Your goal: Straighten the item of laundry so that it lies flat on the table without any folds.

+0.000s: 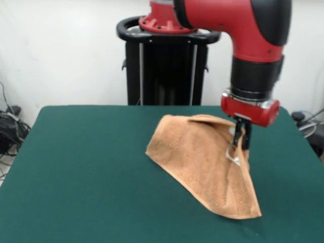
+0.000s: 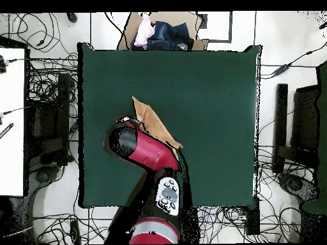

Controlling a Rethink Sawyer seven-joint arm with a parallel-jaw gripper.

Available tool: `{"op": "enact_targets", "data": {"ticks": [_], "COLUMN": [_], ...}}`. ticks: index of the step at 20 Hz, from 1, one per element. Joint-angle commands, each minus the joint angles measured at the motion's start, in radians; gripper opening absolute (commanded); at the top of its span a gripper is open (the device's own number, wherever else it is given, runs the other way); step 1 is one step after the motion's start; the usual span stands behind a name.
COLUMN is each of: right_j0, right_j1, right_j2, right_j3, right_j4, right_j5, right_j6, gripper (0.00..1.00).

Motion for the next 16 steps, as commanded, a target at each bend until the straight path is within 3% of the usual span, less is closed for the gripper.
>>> {"op": "enact_targets", "data": {"ticks": [1,4,5,8,11,16], "right_j0": [-0.022,0.028,0.032,-0.011,-0.103,-0.149], "right_j1": [0.064,0.098,0.101,0.082,0.046,0.031], "right_j2": [0.022,-0.087,-0.108,-0.08,0.009,0.069], "right_j3": [-0.012,-0.043,-0.043,-0.007,0.055,0.085], "right_j4": [0.073,0.042,0.032,-0.004,-0.052,-0.085], "right_j5": [-0.138,-0.104,-0.098,-0.126,-0.186,-0.223], "right_j6": [0.284,0.263,0.252,0.217,0.183,0.2], "gripper": [0.0,0.0,1.0,1.0,1.0,1.0]}}
